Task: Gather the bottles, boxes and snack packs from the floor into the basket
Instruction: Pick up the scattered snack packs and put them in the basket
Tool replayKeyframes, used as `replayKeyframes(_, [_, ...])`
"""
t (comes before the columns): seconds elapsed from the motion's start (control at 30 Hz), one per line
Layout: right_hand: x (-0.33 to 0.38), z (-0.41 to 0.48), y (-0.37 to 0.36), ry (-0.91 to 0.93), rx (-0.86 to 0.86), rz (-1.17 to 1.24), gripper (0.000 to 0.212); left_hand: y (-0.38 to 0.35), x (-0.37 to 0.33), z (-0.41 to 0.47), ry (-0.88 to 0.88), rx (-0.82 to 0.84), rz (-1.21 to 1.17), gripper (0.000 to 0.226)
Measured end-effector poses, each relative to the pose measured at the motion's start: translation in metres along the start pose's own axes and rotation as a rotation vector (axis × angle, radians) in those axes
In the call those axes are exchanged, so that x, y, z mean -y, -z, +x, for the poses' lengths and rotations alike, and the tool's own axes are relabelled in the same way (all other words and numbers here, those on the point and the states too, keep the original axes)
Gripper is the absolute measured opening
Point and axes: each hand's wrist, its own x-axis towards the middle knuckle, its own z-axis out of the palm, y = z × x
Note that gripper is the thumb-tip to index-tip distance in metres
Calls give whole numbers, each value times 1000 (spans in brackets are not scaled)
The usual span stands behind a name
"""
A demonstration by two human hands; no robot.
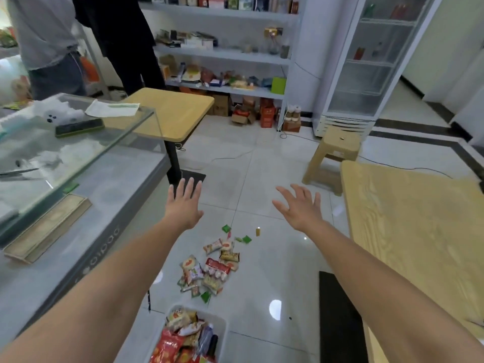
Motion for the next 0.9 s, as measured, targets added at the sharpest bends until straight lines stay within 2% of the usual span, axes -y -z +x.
replayKeyframes(0.2, [-36, 116, 22, 11, 10, -9, 54, 23, -18, 113, 14, -13, 16, 78])
replayKeyframes(0.4, [-78, 262, 40, 93, 0, -39, 53, 28, -25, 232, 143, -5, -30, 78])
replayKeyframes(0.53, [-109, 359, 60, 137, 53, -27, 53, 43, -20, 304, 235, 3, -41, 78])
replayKeyframes(0.73, [-106, 489, 82, 300, 103, -105, 54, 47, -2, 368, 472, 31, -206, 75])
replayKeyframes(0.9, [-63, 589, 78, 595, 120, -263, 54, 19, 25, 399, 707, 43, -299, 76])
